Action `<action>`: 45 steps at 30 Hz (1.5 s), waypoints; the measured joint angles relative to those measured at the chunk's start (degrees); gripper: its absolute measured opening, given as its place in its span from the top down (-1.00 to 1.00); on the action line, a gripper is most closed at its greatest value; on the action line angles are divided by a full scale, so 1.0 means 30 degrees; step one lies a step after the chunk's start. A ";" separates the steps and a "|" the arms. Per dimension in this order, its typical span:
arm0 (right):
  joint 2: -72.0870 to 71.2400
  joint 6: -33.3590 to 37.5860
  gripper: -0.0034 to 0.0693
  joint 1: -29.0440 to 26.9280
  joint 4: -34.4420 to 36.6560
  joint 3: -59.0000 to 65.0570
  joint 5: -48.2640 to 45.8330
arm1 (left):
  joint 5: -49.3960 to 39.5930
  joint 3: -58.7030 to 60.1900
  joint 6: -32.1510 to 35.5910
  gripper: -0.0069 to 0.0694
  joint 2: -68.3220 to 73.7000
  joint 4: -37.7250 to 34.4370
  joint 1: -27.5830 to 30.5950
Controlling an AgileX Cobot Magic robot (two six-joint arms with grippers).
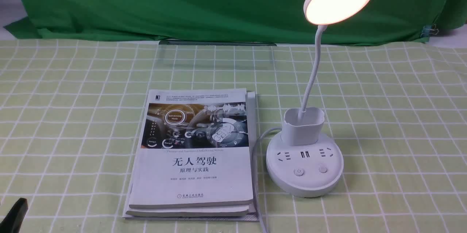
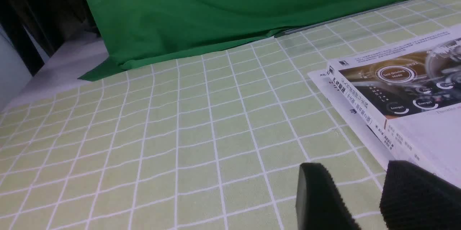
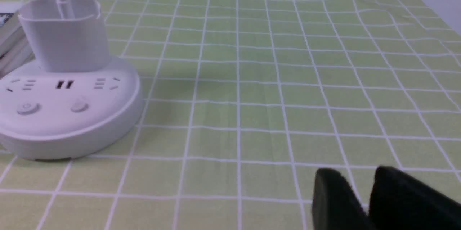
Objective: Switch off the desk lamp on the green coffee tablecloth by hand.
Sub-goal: 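Press the power button on the lamp base to turn the lamp off with the right gripper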
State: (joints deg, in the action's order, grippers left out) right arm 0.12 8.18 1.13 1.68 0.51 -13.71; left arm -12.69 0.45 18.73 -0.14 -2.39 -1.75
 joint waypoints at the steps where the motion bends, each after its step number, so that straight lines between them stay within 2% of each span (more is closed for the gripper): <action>1: 0.0000 0.0000 0.25 0.0000 0.0000 0.0000 0.0000 | 0.0000 0.0000 0.0000 0.18 0.0000 0.0000 0.0000; 34: 0.0000 -0.0081 0.25 0.0000 0.0066 0.0000 0.0061 | 0.0000 0.0000 0.0000 0.18 0.0000 0.0007 0.0000; 37: 0.0000 -0.2439 0.24 0.0000 0.1931 0.0000 0.1007 | 0.0000 0.0000 0.0000 0.18 0.0000 0.0023 0.0000; 42: 0.0000 -0.8563 0.24 0.0000 0.3544 0.0000 0.3797 | 0.0000 0.0000 0.0000 0.18 0.0000 0.0029 0.0000; 45: 0.0000 -0.9936 0.24 0.0000 0.3711 0.0000 0.4904 | 0.0000 0.0000 0.0000 0.18 0.0000 0.0029 0.0000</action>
State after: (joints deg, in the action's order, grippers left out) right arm 0.12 -21.63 1.13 12.82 0.51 1.00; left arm -12.69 0.45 18.73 -0.14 -2.30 -1.75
